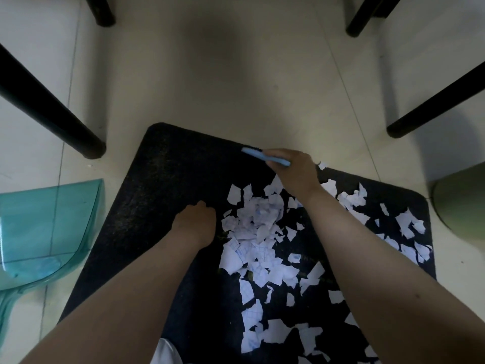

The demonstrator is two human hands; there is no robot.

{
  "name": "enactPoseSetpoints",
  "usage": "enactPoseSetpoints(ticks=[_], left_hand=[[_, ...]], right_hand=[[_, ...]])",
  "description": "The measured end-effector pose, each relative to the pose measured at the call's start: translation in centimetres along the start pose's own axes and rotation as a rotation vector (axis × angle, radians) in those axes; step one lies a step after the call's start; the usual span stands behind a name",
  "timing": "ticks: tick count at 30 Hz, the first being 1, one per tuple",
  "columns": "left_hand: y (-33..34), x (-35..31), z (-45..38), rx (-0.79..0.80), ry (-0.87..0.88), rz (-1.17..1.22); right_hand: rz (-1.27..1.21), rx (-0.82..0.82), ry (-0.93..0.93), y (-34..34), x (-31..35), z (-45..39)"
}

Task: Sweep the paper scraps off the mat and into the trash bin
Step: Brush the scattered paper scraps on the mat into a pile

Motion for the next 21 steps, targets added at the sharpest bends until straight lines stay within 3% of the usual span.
enactPoseSetpoints(ticks=[8, 13, 21], left_hand=[[0.5, 0.2, -1.1, 0.059, -0.003, 0.006], [0.6, 0.0, -1.3, 0.073, -0.014, -0.004], [-0.1, -1.0, -1.4, -0.008, 0.013, 0.016]], right_hand=[[0.399, 0.343, -0.085, 4.5, -0.9, 4.0], [0.321, 0.487, -0.064, 3.5, -1.0, 8.5], [0.038, 0.166, -0.034, -2.6, -0.4, 7.8]])
Point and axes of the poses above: each hand's wrist, its own z-axis away from the middle knuckle, its own y-axis out of the palm, x = y × z, the point moved 4 cm from there along -z, towards the middle knuckle, and after that the axes turned 7 degrees about x, right-handed, at the moved point
